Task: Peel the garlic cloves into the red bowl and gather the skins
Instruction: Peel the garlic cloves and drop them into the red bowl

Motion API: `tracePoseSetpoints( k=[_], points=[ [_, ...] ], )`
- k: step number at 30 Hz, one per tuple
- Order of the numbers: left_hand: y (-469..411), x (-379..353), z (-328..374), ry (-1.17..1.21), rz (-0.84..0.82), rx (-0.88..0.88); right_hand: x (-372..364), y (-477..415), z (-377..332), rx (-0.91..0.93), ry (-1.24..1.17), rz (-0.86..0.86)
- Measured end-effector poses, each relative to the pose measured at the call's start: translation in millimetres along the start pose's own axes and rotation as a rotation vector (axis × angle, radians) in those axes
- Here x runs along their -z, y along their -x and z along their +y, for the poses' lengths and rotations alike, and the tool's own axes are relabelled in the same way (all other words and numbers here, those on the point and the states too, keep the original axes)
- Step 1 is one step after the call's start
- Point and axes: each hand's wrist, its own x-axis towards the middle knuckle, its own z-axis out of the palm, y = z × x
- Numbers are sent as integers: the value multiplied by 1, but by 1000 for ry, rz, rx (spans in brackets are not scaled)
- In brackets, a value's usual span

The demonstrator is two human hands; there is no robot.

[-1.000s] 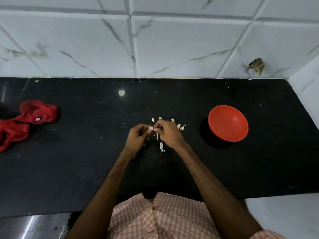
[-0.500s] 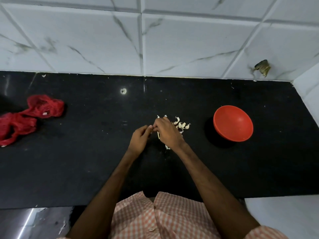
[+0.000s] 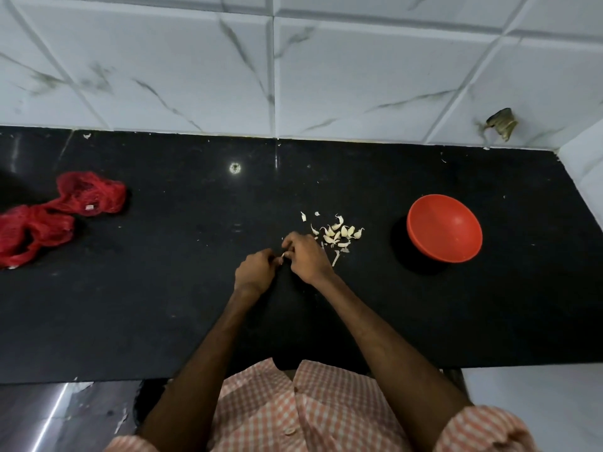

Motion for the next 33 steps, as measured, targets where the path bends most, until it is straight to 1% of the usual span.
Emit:
tracePoseSetpoints(
  k=[2, 7, 13, 16, 20, 23, 26, 28, 31, 33],
  points=[
    [-1, 1, 2, -101, 7, 10, -6, 1, 1, -5, 10, -10],
    [-1, 6, 9, -141, -23, 44, -7, 1, 3, -39, -45, 9],
    [3, 16, -4, 47, -41, 99, -4, 9, 9, -96, -78, 88],
    [4, 19, -4, 117, -5, 110, -8, 14, 8, -108, -119, 124],
    [5, 23, 2, 59, 37, 90, -10, 17, 9, -134, -179, 157],
    [8, 23, 5, 81, 116, 87, -9, 16, 4, -154, -190, 107],
    [8, 25, 8, 156, 199, 81, -8, 12, -7, -70, -222, 42],
    [5, 26, 7, 95, 230, 69, -3, 9, -9, -22, -208, 42],
    [6, 22, 5, -12, 145, 78, 9, 7, 5, -30, -214, 60],
    [9, 15, 8, -75, 120, 88, 17, 5, 20, -27, -233, 72]
  ],
)
